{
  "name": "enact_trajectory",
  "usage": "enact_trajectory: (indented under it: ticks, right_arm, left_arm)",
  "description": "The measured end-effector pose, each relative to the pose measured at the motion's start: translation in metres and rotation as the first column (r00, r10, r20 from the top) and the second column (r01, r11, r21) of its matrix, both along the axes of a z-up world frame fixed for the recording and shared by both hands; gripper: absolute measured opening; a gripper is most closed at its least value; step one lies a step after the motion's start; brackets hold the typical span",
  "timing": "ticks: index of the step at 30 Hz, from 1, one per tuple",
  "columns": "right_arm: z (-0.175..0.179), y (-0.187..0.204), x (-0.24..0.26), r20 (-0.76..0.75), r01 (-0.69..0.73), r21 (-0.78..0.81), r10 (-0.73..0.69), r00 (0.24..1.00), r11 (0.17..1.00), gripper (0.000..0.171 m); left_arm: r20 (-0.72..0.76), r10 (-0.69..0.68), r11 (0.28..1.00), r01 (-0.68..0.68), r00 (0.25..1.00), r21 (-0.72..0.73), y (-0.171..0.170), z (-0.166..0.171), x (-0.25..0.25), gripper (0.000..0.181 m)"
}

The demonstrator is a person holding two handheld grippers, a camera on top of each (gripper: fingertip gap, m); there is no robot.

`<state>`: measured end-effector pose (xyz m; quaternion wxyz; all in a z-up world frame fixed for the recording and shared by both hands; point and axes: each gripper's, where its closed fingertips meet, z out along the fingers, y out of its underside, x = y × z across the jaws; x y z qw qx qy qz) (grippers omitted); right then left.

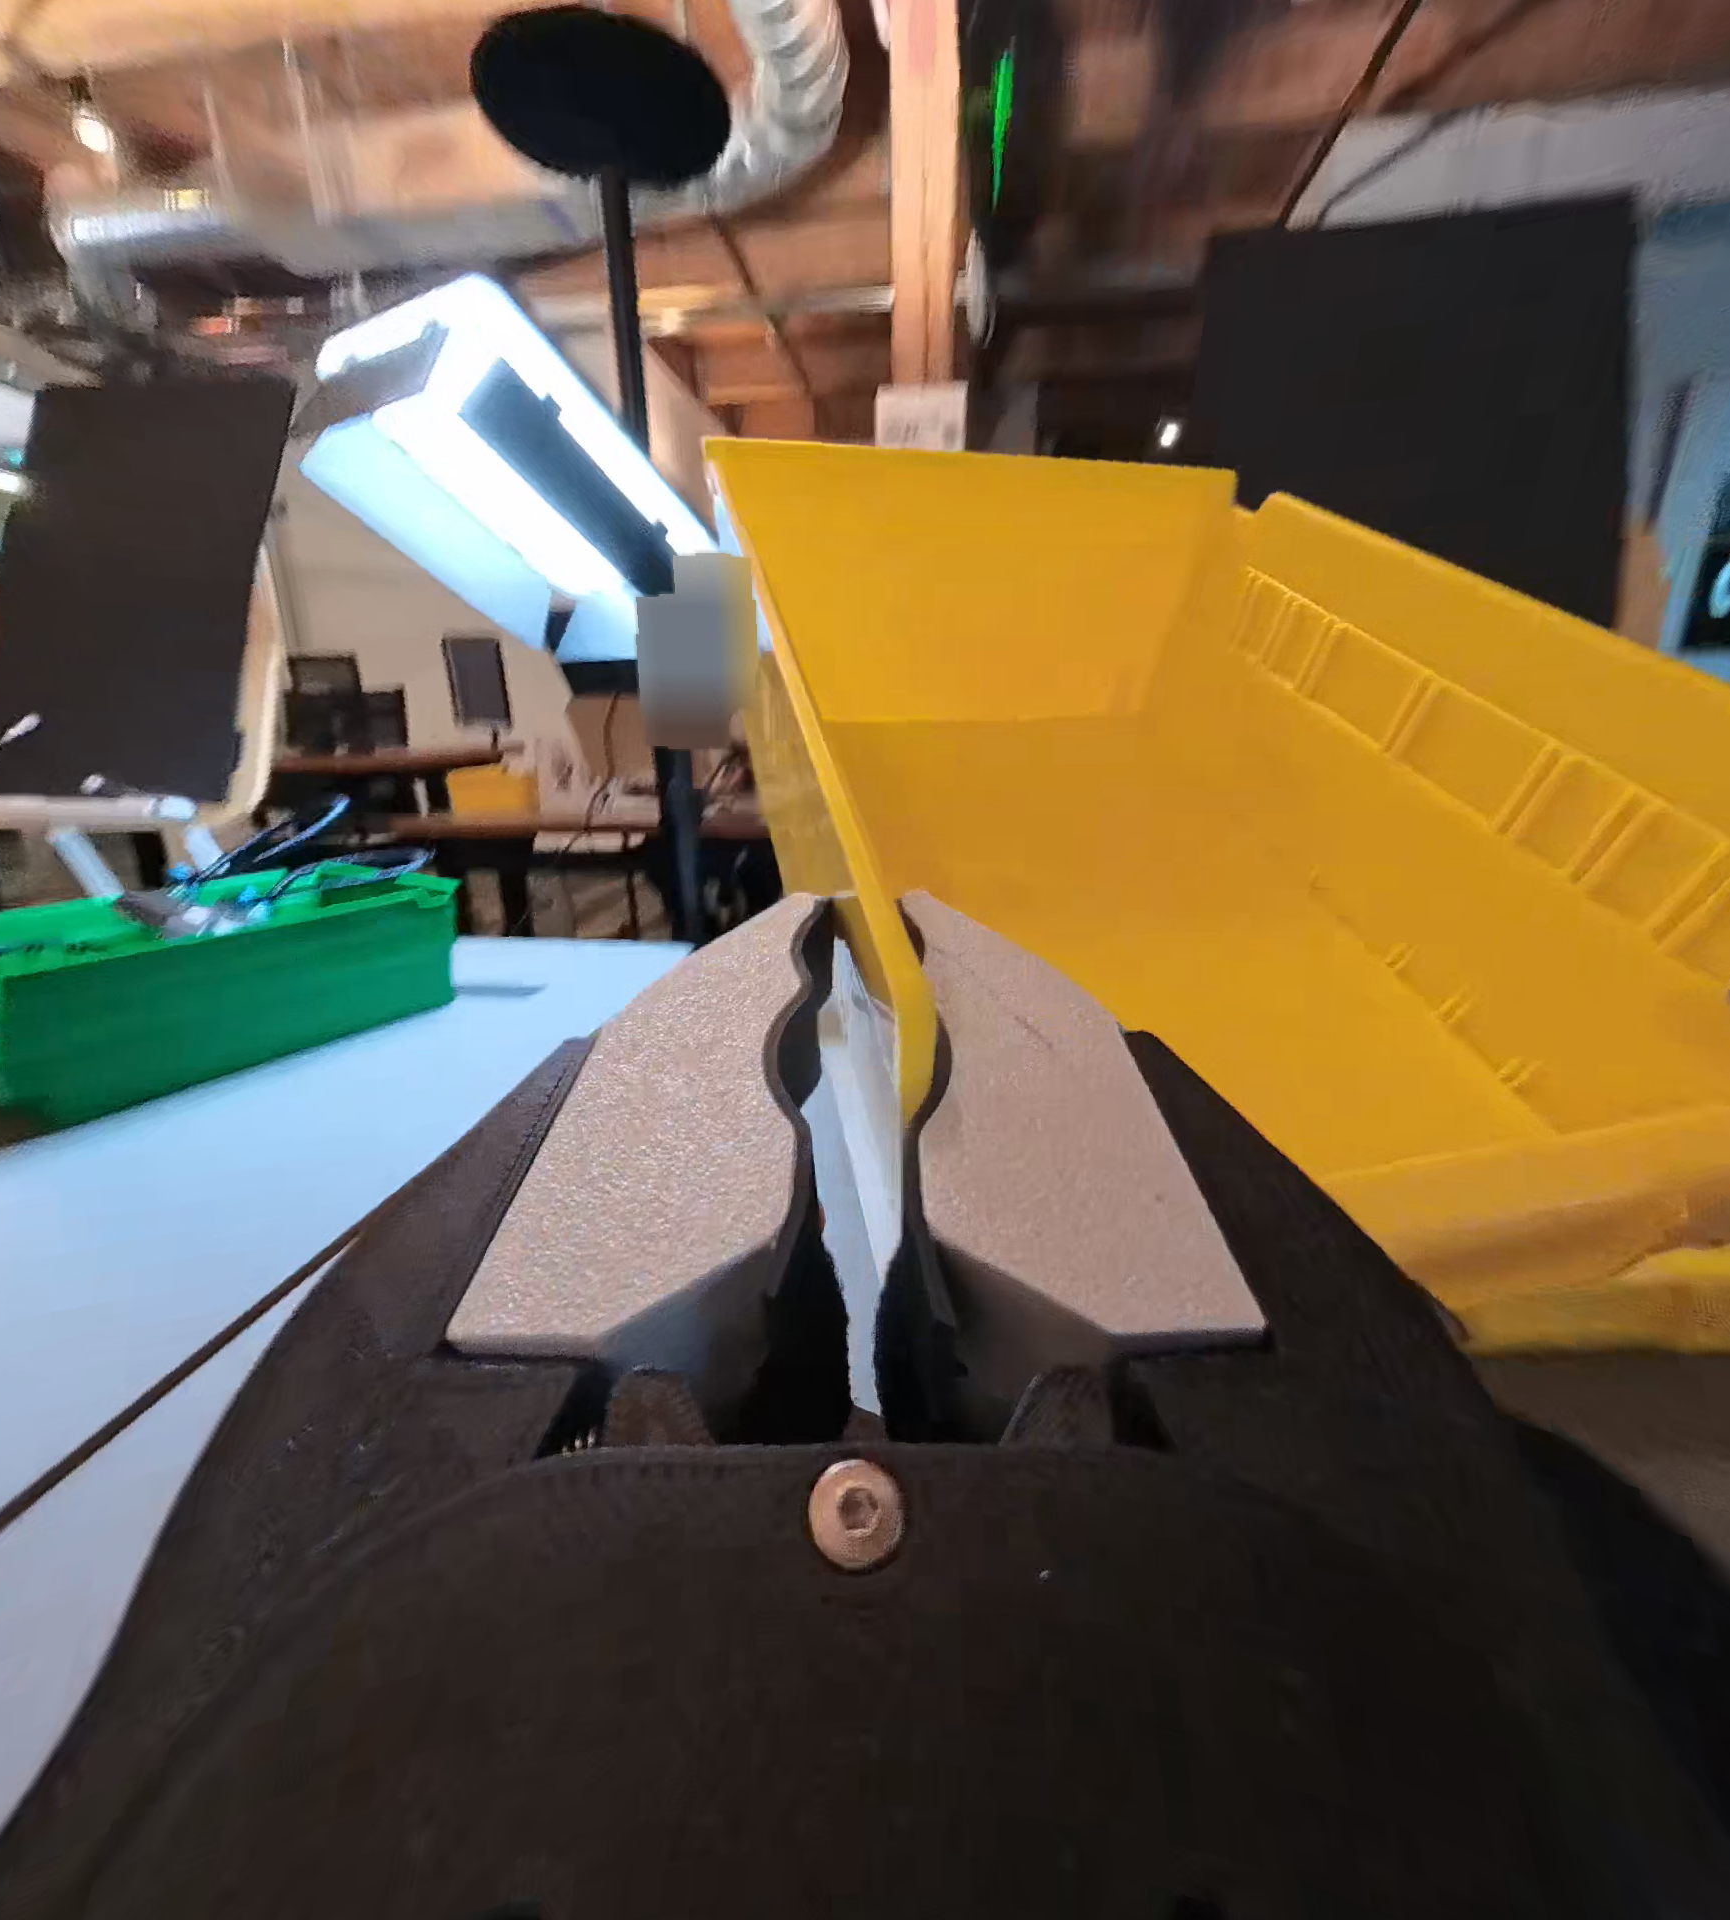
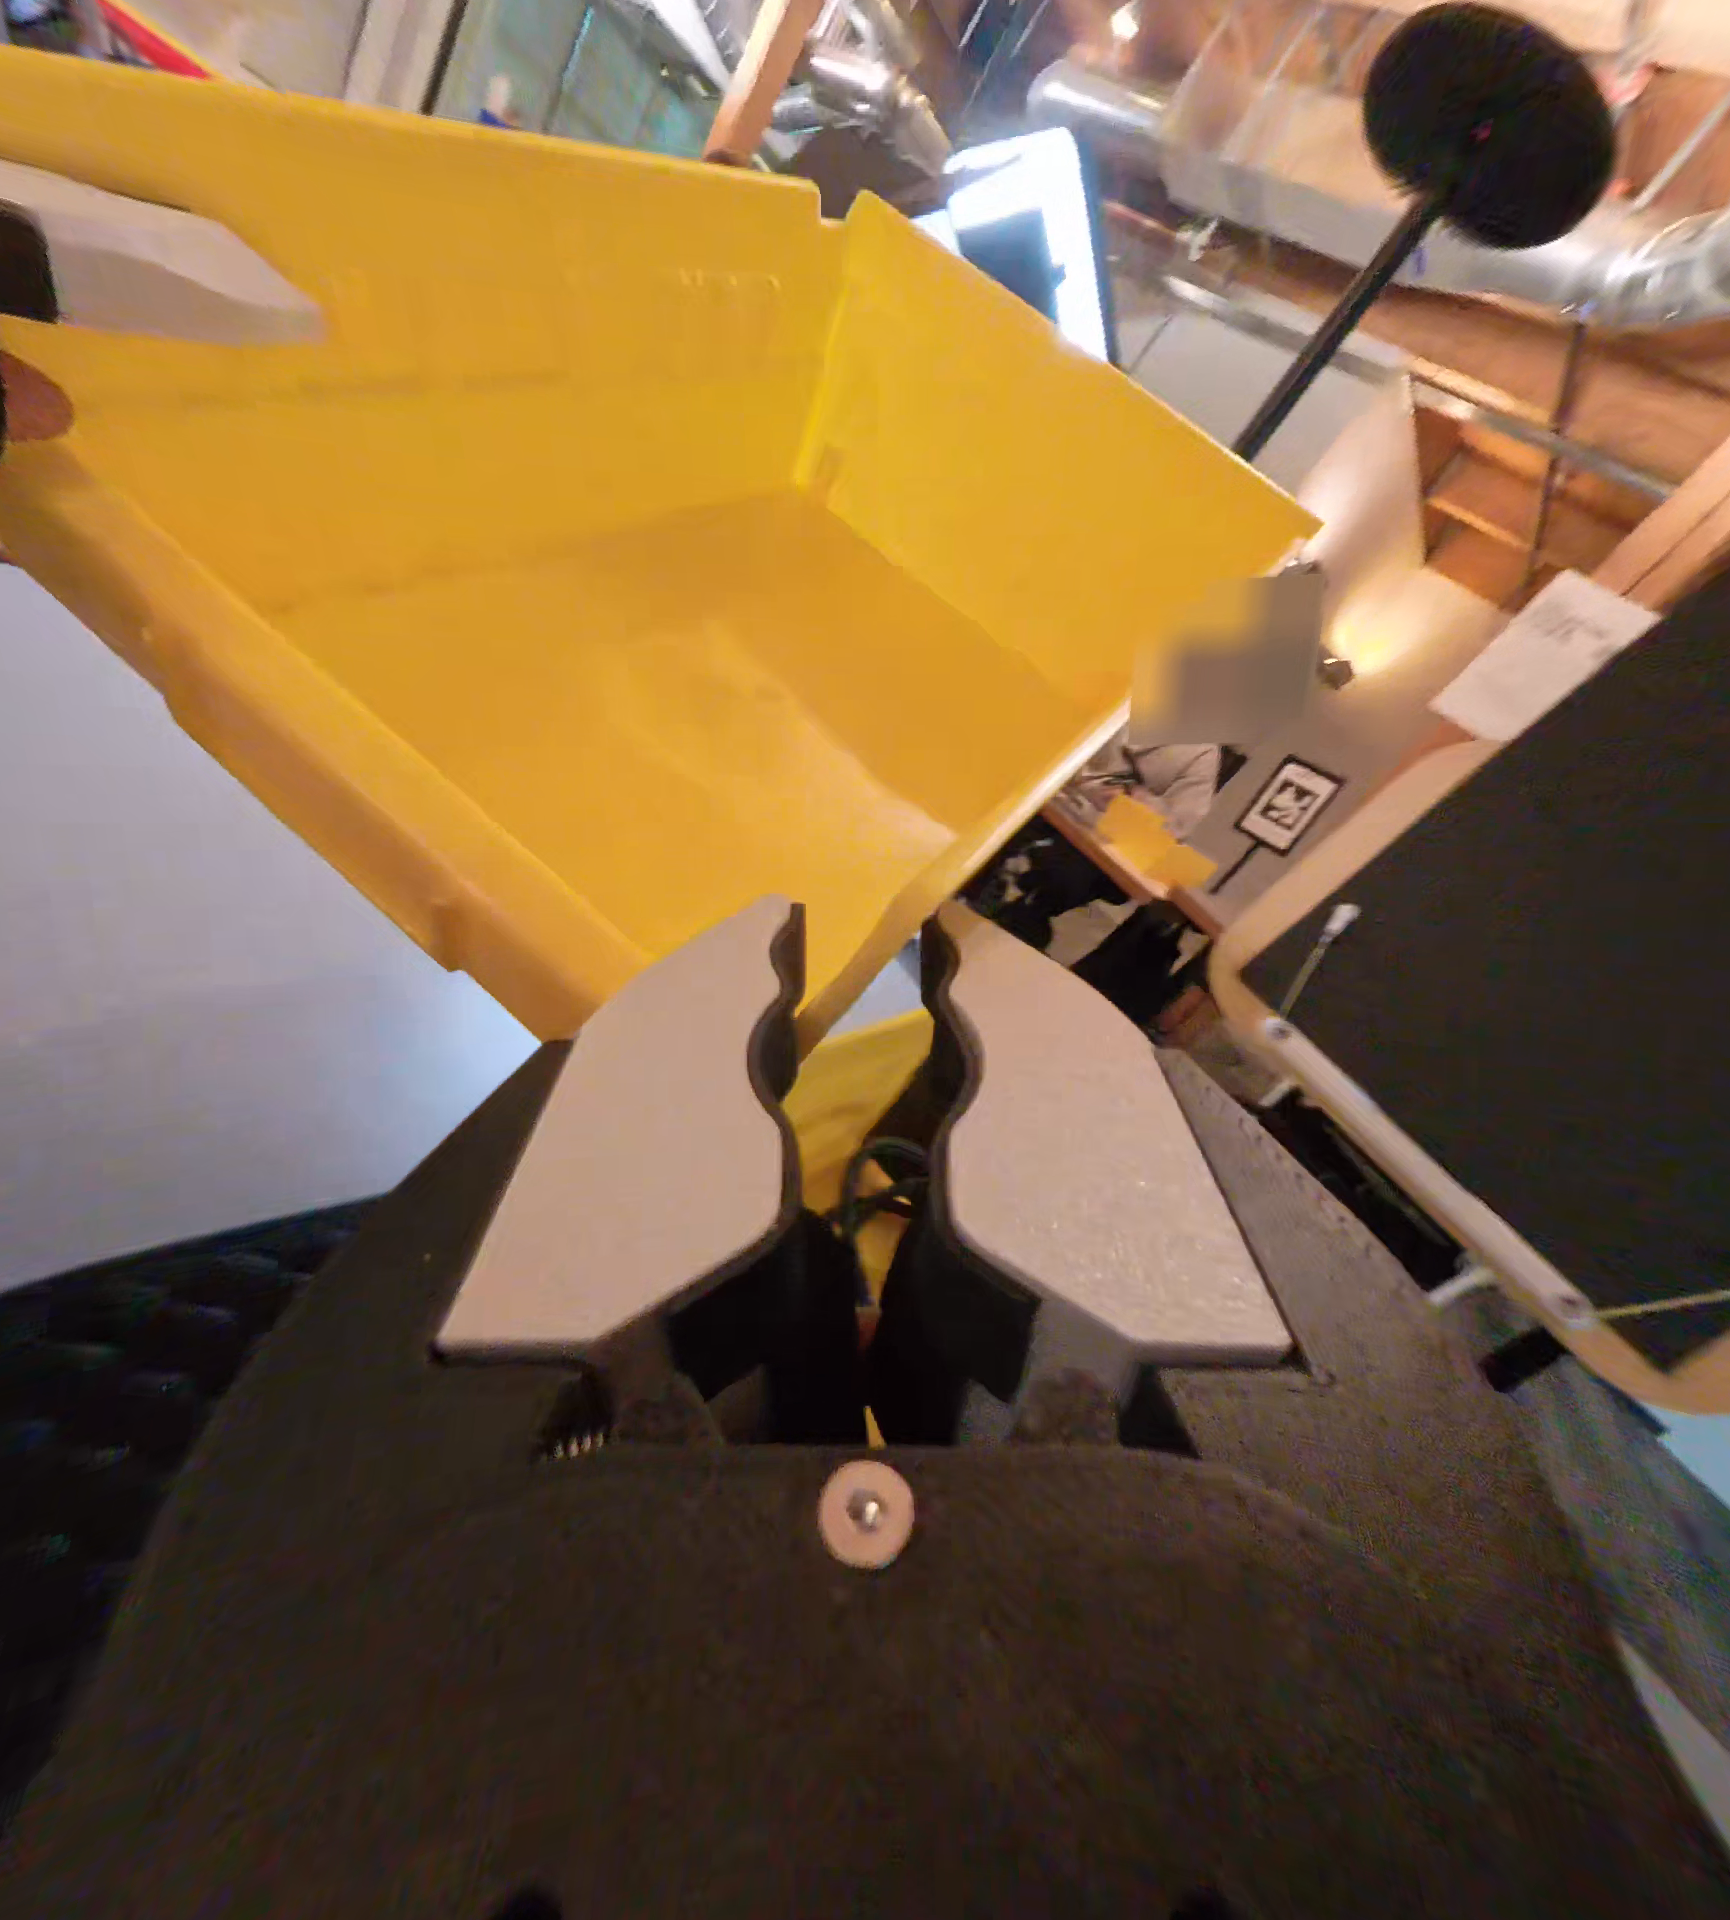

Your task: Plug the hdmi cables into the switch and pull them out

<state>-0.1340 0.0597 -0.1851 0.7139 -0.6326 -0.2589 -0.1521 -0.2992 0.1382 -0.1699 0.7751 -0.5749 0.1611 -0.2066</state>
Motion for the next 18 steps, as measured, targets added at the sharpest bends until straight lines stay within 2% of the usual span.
enact_trajectory:
  ticks: [3,8,14,18]
  right_arm:
    - [0.017,-0.036,0.051,0.062,0.136,0.087,-0.141,0.988,0.987,0.020]
    - [0.019,-0.108,0.145,0.045,0.358,0.105,-0.364,0.930,0.928,0.017]
    - [0.003,-0.184,0.258,-0.035,0.621,0.066,-0.620,0.784,0.781,0.013]
    - [-0.021,-0.218,0.324,-0.075,0.720,-0.008,-0.719,0.691,0.693,0.011]
  left_arm:
    - [0.100,-0.115,0.991,0.108,0.988,0.073,-0.019,0.008,0.059,0.009]
    - [0.078,-0.321,0.947,0.321,0.944,0.011,-0.061,0.000,0.175,0.010]
    - [0.025,-0.523,0.847,0.523,0.852,-0.098,-0.107,-0.022,0.320,0.010]
    - [-0.077,-0.617,0.778,0.592,0.783,-0.211,-0.133,-0.052,0.400,0.010]
